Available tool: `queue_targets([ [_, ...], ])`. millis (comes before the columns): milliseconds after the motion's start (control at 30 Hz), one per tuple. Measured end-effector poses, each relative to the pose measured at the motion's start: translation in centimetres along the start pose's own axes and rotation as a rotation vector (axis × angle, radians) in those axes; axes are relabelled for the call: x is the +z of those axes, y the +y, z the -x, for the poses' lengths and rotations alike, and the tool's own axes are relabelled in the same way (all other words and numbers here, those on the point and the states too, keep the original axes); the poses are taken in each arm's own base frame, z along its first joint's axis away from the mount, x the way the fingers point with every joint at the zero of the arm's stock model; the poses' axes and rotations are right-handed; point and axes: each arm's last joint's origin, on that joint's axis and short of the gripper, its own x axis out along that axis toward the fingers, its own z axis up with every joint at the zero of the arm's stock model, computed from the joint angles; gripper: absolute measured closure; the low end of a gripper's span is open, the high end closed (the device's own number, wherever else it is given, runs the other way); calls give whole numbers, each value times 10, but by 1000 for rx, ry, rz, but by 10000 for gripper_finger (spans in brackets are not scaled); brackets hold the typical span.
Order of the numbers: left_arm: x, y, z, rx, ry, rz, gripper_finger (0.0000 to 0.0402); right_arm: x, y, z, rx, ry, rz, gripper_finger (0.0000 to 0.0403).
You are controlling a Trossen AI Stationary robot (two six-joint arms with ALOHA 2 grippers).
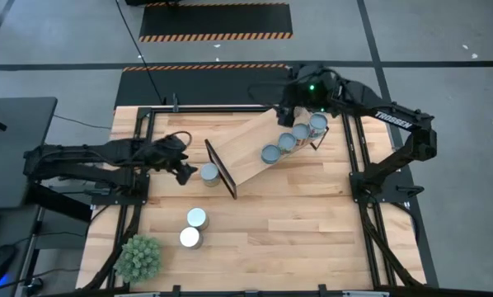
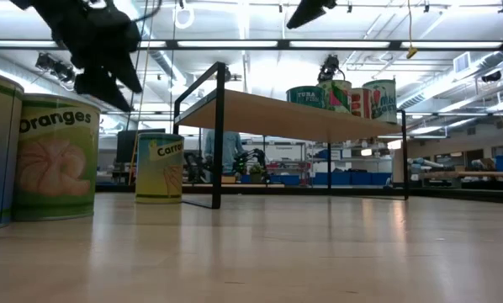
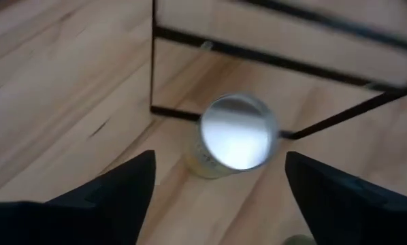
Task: Pick and place cans onto a shelf
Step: Put the canned carrots on the shelf
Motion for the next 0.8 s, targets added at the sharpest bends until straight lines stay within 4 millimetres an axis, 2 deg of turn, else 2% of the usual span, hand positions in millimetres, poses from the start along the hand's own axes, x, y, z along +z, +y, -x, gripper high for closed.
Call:
queue_targets([
  [233,-1,-6,-29,56,87,-13,13,8,29,-14,71,14,-41,30],
  [400,-2,-16,-48,26,124,-79,5,11,39,-18,91,8,-28,30],
  [533,-1,-17,-55,32,126,-51,5,12,41,-16,79,15,-25,30],
  [800,-5,-21,-53,-30,175,-104,5,11,41,-15,78,22,-78,30],
])
